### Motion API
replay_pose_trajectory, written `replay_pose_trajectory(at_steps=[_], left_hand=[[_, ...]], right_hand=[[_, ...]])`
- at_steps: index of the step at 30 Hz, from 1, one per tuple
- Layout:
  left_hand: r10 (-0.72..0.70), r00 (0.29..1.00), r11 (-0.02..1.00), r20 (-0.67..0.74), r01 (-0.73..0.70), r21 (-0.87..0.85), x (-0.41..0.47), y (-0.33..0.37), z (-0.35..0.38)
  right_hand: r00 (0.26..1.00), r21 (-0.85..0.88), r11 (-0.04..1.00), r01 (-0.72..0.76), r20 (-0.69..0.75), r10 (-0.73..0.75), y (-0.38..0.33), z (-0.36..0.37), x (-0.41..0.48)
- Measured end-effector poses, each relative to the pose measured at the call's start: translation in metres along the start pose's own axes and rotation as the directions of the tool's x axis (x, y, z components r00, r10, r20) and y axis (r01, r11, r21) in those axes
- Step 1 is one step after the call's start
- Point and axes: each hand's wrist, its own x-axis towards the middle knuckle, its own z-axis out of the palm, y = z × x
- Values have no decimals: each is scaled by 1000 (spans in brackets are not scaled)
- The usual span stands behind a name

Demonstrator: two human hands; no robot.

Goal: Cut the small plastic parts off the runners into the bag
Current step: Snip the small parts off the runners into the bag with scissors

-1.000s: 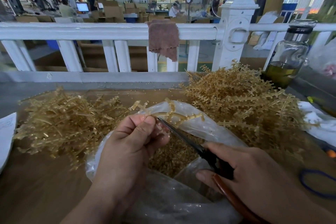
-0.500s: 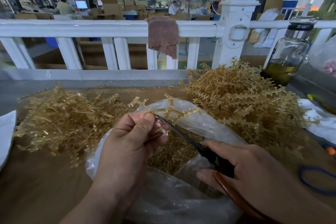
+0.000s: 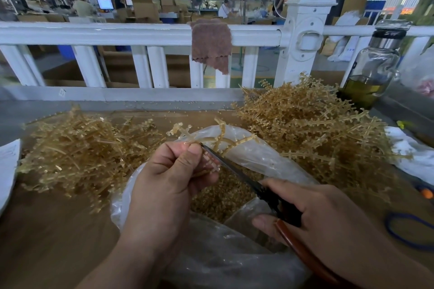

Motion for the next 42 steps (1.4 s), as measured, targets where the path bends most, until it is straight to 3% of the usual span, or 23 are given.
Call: replay_pose_trajectory(at_steps=[35,42], left_hand=[[-29,1000,999,-7,29,17,1,-6,-4],[107,993,971,-54,-93,219,0,1,-5]], right_hand=[[999,11,999,34,1,-34,-1,2,1],[994,-31,995,94,-55,-96,1,-2,-1]])
